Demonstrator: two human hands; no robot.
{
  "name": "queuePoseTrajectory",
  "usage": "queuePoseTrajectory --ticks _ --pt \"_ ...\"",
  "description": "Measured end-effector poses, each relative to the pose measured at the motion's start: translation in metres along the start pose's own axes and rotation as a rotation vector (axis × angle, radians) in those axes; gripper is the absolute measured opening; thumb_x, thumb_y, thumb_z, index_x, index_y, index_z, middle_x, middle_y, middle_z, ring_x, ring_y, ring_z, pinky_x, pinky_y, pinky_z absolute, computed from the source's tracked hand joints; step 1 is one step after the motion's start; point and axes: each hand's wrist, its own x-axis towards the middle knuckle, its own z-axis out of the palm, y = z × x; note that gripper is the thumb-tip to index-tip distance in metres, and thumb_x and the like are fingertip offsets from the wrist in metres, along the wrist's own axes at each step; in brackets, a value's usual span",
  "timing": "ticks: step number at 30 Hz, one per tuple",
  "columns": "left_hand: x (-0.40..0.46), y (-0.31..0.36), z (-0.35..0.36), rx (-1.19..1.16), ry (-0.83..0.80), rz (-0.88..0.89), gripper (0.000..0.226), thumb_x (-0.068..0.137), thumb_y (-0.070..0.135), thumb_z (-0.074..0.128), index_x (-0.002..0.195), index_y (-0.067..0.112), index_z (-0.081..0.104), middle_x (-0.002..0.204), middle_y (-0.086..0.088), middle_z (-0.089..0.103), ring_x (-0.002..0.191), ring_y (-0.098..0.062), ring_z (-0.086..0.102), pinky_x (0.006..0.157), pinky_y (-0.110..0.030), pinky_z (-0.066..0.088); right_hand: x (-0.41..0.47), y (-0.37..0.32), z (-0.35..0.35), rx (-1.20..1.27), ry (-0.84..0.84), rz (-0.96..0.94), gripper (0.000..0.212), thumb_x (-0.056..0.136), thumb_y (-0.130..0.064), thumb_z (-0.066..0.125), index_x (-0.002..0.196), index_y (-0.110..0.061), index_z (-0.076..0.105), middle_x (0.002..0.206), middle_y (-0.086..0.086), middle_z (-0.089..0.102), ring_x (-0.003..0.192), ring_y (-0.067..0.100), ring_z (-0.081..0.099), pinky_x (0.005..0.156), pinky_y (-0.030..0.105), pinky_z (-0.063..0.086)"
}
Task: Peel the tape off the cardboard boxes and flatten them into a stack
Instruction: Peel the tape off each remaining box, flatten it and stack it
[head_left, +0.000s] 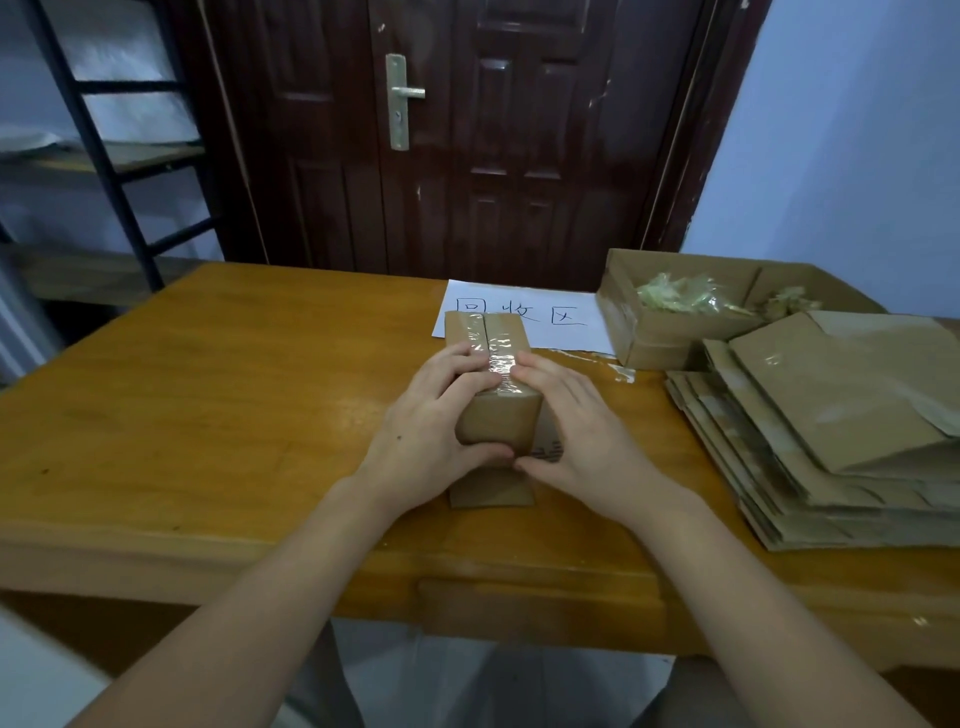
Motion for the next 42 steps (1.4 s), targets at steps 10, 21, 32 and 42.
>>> queuePoseTrajectory --ticks 10,21,32,42 --pt "-0.001 -0.002 0.001 -0.018 -0.020 0.019 0.067 0.083 0.045 0.079 0.139 0.015 0.057 0.151 -0.003 0.047 0.152 -0.019 0.029 0.117 -0.035 0.035 -0.001 0.002 0.005 -0.016 0.036 -0.003 0.092 0.080 -0.033 0.084 0.154 -0.032 0.031 0.162 -0.017 0.025 0.149 0.008 0.023 0.115 0.026 0.021" --pt "0.000 0.005 -0.001 0.014 -0.078 -0.010 0.085 0.076 0.052 0.082 0.142 0.013 0.046 0.155 -0.007 0.041 0.155 -0.022 0.023 0.119 -0.044 0.037 -0.002 0.005 0.007 0.021 0.044 -0.011 0.092 0.081 -0.024 0.082 0.156 -0.031 0.030 0.163 -0.015 0.024 0.150 0.010 0.023 0.118 0.032 0.026" --pt "-0.001 0.002 0.005 -0.008 -0.043 -0.011 0.080 0.079 0.044 0.083 0.145 0.021 0.043 0.155 -0.004 0.039 0.156 -0.022 0.021 0.117 -0.049 0.038 -0.003 0.003 0.011 0.033 0.057 0.013 0.089 0.084 -0.025 0.080 0.156 -0.030 0.029 0.164 -0.017 0.022 0.151 0.008 0.021 0.118 0.028 0.023" --pt "-0.001 0.015 0.010 -0.018 0.023 -0.116 0.076 0.077 0.051 0.079 0.138 0.021 0.045 0.153 0.001 0.039 0.155 -0.015 0.021 0.114 -0.037 0.037 -0.003 0.003 0.014 0.073 0.057 0.022 0.091 0.083 -0.022 0.077 0.157 -0.032 0.027 0.164 -0.018 0.020 0.150 0.007 0.021 0.115 0.027 0.025"
